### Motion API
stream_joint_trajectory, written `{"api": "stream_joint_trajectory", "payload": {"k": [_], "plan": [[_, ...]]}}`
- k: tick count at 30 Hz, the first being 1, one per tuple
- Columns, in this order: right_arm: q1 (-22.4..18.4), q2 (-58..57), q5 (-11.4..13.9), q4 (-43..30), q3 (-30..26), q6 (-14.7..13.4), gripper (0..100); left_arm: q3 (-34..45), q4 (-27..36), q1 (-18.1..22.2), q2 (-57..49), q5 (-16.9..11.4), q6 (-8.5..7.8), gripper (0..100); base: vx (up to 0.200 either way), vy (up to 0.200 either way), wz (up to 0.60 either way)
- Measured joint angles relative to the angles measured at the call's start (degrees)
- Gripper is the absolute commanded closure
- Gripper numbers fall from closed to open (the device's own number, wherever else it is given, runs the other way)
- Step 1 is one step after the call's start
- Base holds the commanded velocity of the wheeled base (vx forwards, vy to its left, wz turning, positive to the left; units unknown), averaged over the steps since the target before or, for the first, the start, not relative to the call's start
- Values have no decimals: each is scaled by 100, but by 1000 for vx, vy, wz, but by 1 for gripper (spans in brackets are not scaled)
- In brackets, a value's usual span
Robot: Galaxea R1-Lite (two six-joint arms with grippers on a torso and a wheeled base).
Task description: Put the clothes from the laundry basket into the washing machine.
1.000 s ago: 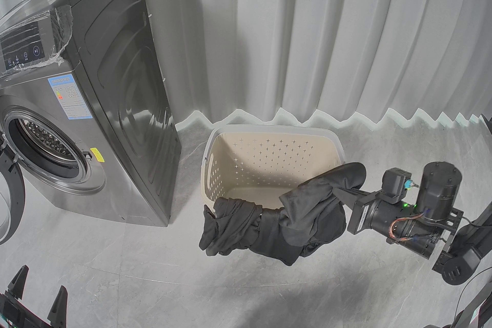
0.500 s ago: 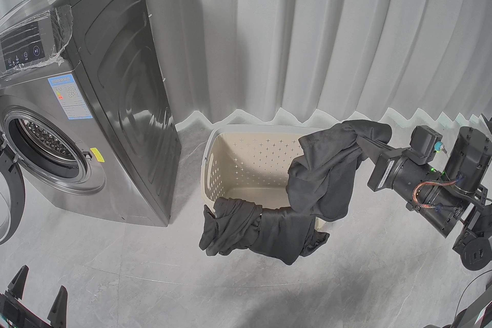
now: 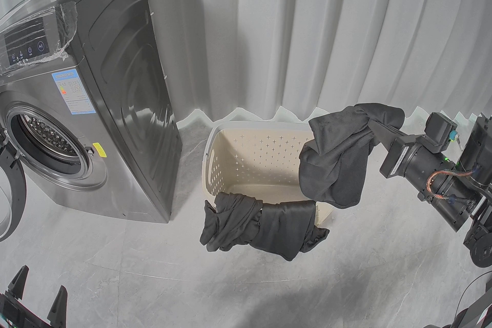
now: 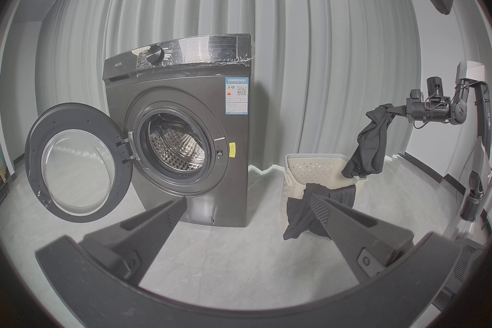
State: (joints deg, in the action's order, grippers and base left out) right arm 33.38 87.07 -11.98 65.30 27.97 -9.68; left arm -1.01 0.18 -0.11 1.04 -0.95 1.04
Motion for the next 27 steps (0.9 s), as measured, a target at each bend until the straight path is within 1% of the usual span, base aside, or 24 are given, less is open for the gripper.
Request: {"api": "stream_joint_trajectory", "payload": {"k": [5,27], "plan": [[24,-60,50,9,-43,-2,100,0,0,0,0,0,0,0,0,0,0],[105,-149,74,85,-74,-9,100,0,13,-5,0,-2,7,0,0,200,0]]}}
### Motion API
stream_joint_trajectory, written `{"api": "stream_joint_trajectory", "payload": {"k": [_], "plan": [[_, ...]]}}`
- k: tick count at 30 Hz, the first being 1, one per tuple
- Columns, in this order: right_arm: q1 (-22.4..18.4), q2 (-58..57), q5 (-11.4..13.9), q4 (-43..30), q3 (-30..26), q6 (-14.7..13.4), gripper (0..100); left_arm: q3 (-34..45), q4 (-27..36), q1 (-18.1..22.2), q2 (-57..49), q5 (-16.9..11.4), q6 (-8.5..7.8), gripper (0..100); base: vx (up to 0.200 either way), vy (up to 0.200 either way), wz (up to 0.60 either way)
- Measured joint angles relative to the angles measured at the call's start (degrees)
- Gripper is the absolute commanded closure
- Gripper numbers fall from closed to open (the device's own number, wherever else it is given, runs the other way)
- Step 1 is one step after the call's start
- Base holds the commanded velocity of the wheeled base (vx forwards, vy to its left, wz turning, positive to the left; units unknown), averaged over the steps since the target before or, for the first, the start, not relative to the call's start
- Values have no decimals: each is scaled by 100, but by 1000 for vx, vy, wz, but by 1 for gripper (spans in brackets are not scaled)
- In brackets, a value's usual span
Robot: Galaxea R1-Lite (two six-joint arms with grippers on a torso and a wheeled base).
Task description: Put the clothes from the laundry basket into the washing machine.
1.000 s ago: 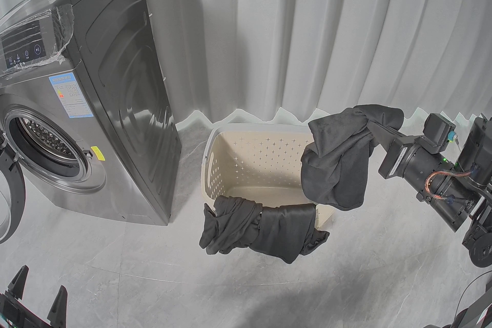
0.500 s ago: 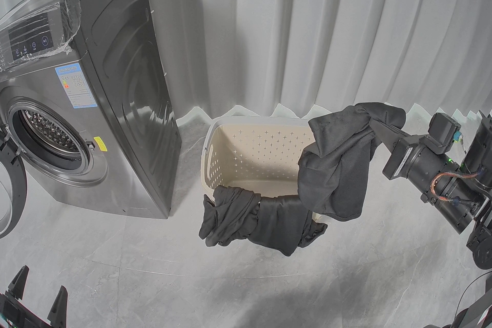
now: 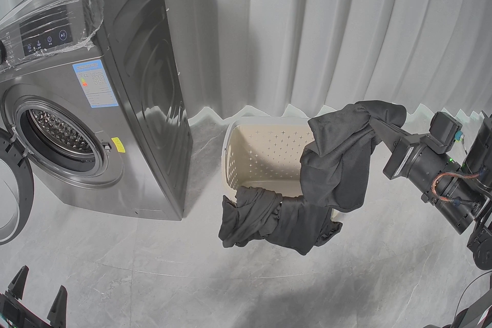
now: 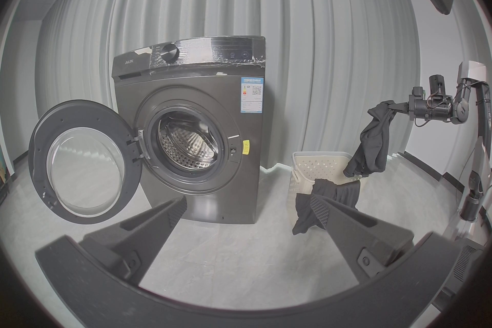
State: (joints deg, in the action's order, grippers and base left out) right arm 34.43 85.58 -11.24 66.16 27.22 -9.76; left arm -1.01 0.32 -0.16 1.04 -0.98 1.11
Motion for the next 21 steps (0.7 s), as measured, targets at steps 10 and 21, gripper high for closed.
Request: {"api": "stream_joint_trajectory", "payload": {"k": [10,21], "plan": [[0,-24,7,11,-5,-9,100,0,0,-2,0,2,15,0,0,200,0],[7,0,27,10,-7,-33,100,0,-2,-2,0,0,20,0,0,200,0]]}}
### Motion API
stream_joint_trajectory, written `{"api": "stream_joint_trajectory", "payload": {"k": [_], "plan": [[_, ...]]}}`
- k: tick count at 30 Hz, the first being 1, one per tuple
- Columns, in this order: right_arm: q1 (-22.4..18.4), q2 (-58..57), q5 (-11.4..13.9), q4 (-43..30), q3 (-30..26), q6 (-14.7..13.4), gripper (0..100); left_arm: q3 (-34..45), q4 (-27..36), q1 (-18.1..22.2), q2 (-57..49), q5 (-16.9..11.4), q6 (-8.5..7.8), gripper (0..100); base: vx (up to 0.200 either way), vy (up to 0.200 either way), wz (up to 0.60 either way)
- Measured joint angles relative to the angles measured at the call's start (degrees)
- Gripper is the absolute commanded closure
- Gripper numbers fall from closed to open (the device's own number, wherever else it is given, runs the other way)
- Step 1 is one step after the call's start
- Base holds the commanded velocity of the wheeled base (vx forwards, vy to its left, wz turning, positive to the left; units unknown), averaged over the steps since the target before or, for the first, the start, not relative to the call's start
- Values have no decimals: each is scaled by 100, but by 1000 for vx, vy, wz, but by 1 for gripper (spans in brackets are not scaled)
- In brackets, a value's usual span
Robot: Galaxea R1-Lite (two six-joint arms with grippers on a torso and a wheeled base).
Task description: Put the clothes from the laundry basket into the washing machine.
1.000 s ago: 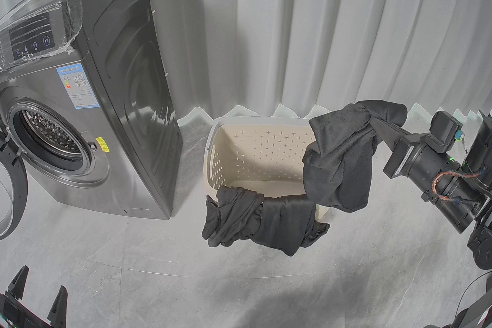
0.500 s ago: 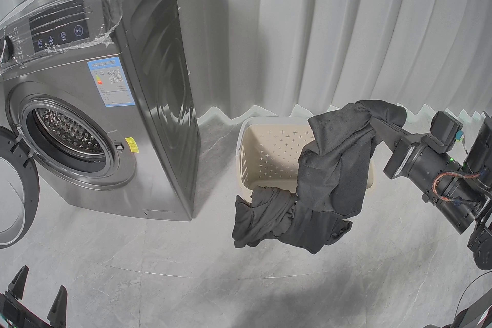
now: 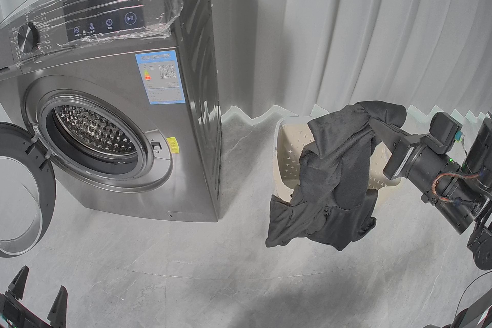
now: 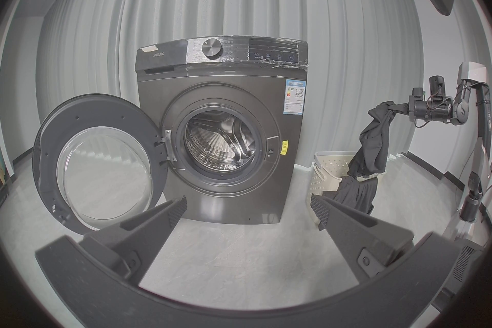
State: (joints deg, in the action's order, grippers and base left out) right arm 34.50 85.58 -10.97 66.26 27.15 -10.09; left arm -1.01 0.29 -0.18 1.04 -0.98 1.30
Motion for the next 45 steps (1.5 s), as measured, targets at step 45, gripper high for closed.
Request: {"api": "stream_joint_trajectory", "payload": {"k": [45], "plan": [[117,0,132,17,-52,-27,100,0,-5,2,0,2,0,0,-27,116,0]]}}
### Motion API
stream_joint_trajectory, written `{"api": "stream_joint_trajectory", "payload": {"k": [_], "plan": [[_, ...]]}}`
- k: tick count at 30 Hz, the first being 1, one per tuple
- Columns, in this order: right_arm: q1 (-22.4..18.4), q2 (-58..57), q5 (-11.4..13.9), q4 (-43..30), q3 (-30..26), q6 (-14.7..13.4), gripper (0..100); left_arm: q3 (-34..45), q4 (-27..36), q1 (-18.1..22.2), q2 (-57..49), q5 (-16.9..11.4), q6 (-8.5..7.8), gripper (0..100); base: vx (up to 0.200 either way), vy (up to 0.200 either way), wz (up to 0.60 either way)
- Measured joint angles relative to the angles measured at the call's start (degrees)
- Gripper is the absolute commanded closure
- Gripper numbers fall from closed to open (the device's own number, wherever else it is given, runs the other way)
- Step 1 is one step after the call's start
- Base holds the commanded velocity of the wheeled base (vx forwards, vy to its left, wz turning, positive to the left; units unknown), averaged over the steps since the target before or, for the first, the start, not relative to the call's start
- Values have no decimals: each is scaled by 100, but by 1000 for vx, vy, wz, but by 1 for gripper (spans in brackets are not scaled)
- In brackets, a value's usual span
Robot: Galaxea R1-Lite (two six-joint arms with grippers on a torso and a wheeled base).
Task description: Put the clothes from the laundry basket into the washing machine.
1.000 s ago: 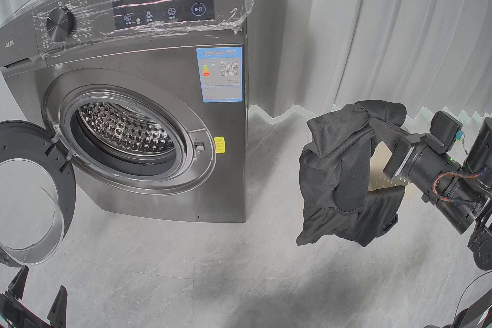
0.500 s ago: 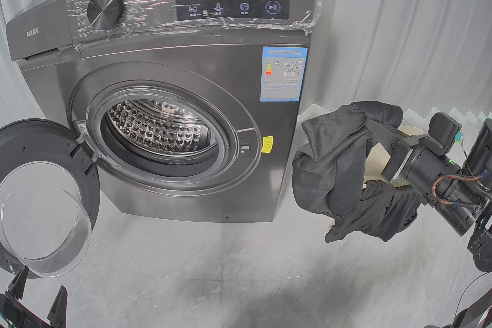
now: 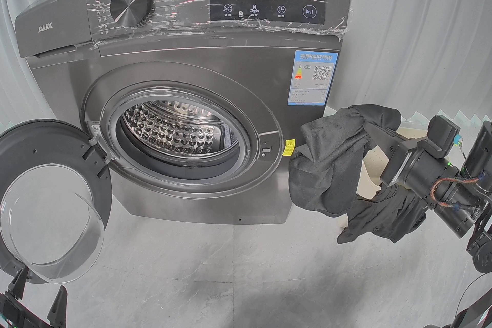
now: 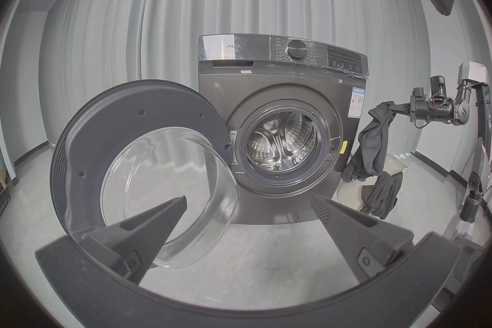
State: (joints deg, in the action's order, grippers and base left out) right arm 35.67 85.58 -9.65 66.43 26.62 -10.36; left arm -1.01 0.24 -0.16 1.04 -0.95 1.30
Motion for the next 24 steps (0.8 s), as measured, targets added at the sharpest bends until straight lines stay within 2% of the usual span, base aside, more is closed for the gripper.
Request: {"api": "stream_joint_trajectory", "payload": {"k": [11,24], "plan": [[-6,-20,-2,-9,-39,-12,100,0,0,-2,0,-2,6,0,0,0,0],[-1,0,-5,-2,-59,-83,100,0,2,0,0,-5,6,0,0,200,0]]}}
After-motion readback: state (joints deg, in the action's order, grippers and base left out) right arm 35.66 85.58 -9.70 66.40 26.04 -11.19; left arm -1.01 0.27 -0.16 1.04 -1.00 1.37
